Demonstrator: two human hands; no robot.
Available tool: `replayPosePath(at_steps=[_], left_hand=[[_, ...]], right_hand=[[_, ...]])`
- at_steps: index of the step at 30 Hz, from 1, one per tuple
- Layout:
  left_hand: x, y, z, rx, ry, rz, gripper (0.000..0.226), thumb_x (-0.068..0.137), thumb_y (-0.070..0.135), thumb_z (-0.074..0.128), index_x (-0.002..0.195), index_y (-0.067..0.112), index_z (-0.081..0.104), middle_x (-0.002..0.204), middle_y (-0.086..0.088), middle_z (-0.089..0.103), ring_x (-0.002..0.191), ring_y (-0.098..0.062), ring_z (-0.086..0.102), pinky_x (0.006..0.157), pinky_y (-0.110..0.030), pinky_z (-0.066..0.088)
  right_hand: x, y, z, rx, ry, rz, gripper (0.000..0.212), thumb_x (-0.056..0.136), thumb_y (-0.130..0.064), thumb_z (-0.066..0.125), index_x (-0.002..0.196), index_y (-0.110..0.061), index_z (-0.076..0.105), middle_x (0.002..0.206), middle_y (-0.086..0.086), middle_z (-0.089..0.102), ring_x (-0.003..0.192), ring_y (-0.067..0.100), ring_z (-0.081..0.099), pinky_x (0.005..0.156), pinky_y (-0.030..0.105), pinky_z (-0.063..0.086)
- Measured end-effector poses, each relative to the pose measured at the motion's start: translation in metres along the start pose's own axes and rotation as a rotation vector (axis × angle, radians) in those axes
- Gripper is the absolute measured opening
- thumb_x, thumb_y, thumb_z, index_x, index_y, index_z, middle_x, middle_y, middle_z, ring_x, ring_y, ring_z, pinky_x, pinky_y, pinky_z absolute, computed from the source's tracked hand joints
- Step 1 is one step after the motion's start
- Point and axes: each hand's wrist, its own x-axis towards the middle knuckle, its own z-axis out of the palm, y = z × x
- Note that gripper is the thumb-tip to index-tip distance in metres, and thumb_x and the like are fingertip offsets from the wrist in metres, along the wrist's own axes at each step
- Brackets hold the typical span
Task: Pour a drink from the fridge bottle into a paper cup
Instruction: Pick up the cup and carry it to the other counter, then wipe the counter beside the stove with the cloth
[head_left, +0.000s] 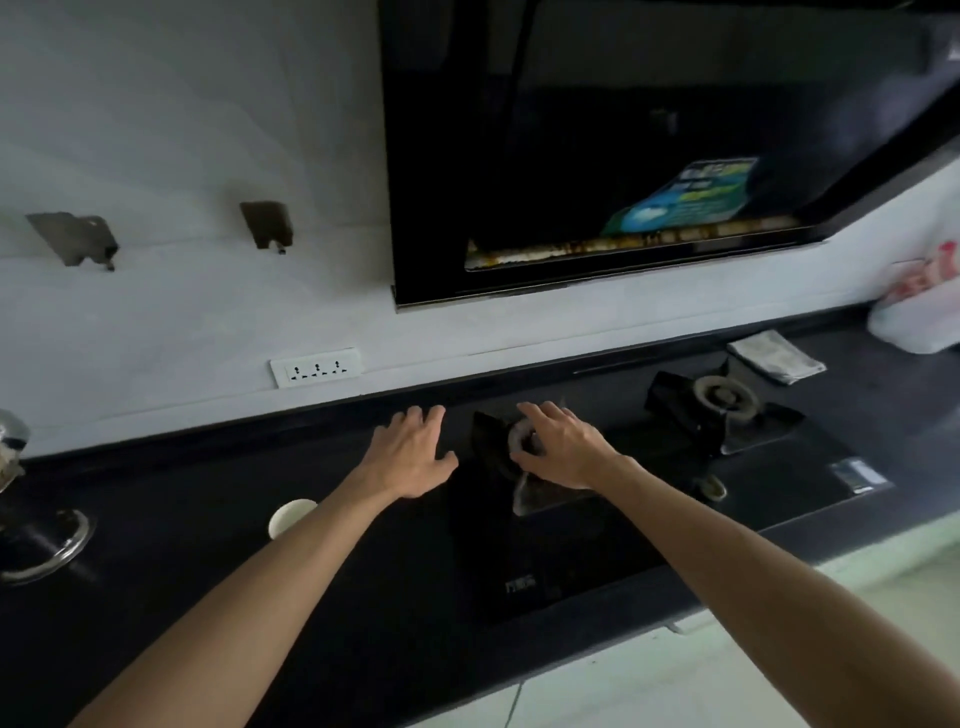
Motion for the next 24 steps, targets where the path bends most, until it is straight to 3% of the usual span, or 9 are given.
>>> replayPosePath(at_steps=[14,24], left_hand=[[0.026,0.256,0.006,0.052,-0.012,0.286,0.072,0.094,0.05,0.047,0.15,0.014,0.022,0.142,-0.013,0.043,0.128,-0.032,0.045,0.1,-0.048,0.043],[0.034,0.407,0.027,0.075,-0.069,0.526,0.068,0.093,0.05,0.047,0.147,0.014,0.027,0.143,-0.013,0.042,0.13,-0.032,0.042,0.102,-0.047,0.04]], right_hand=[[-0.189,0.185,-0.075,-0.057,0.149,0.318,0.076,0.09,-0.055,0.056,0.15,-0.02,0.025,0.139,0.007,0.046,0.128,0.032,0.046,0.096,0.045,0.047],[-0.315,0.268,-0.092,-0.01,0.235,0.588,0.072,0.091,-0.048,0.058,0.151,-0.022,0.026,0.142,0.009,0.046,0.125,0.032,0.048,0.097,0.046,0.048]])
